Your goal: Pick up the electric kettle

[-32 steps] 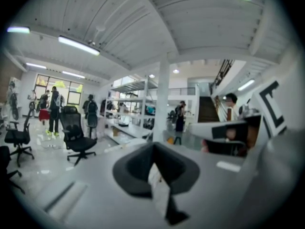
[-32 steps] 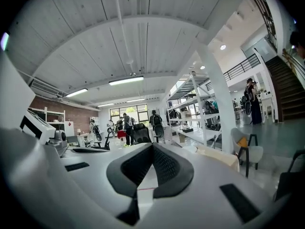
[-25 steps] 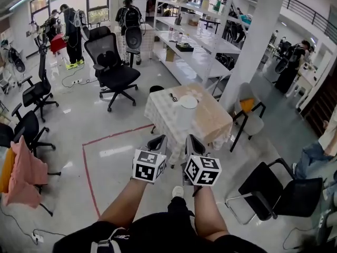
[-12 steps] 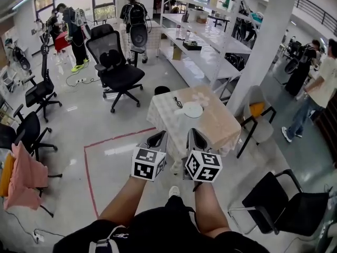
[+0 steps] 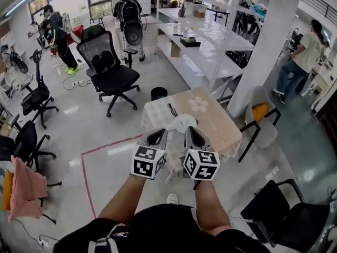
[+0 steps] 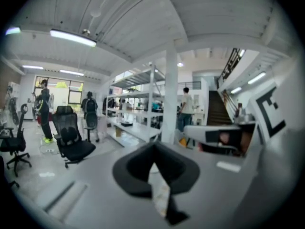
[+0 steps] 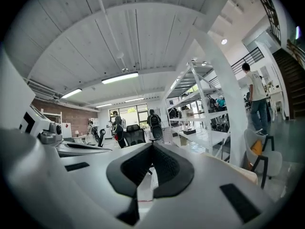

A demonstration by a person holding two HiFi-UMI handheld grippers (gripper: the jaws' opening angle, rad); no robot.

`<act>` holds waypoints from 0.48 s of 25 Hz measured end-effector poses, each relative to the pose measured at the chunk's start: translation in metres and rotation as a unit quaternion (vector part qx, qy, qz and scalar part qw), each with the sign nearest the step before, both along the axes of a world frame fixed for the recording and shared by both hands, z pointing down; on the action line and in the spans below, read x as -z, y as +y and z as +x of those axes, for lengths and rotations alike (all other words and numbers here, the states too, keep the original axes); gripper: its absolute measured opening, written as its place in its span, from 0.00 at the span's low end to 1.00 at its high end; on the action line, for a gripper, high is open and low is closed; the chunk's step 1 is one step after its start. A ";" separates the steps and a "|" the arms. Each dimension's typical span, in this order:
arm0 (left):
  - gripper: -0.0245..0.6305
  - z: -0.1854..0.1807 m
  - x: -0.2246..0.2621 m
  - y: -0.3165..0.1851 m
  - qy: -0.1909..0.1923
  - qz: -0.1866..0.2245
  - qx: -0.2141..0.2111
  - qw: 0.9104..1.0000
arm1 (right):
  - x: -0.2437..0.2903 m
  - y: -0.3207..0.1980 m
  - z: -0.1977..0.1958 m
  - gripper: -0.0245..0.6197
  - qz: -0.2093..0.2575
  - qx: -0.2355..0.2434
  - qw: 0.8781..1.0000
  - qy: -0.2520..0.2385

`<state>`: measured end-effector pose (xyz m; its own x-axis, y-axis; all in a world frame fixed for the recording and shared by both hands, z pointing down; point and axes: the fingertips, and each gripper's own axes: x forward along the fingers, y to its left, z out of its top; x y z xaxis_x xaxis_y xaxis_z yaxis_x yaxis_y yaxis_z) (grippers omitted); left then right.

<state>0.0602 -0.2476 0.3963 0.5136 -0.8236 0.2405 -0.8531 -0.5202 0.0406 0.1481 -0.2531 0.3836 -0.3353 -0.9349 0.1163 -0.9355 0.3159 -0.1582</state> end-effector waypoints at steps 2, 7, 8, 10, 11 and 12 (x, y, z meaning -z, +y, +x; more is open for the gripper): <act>0.03 0.007 0.001 -0.021 0.001 -0.001 0.001 1.000 | 0.000 -0.021 0.007 0.04 -0.002 0.002 1.000 -0.003; 0.03 0.020 0.006 -0.065 0.018 0.012 0.022 1.000 | -0.004 -0.061 0.015 0.04 -0.005 0.035 0.999 0.001; 0.03 0.021 0.006 -0.073 0.025 0.015 0.028 0.999 | -0.007 -0.068 0.015 0.04 -0.006 0.042 0.999 0.003; 0.03 0.023 0.005 -0.087 0.028 0.016 0.036 0.999 | -0.013 -0.082 0.016 0.04 -0.011 0.053 0.999 0.001; 0.03 0.023 0.003 -0.093 0.024 0.014 0.039 0.999 | -0.017 -0.088 0.015 0.04 -0.016 0.057 0.998 -0.002; 0.03 0.023 0.001 -0.097 0.019 0.011 0.042 0.999 | -0.021 -0.093 0.014 0.04 -0.020 0.061 0.998 -0.006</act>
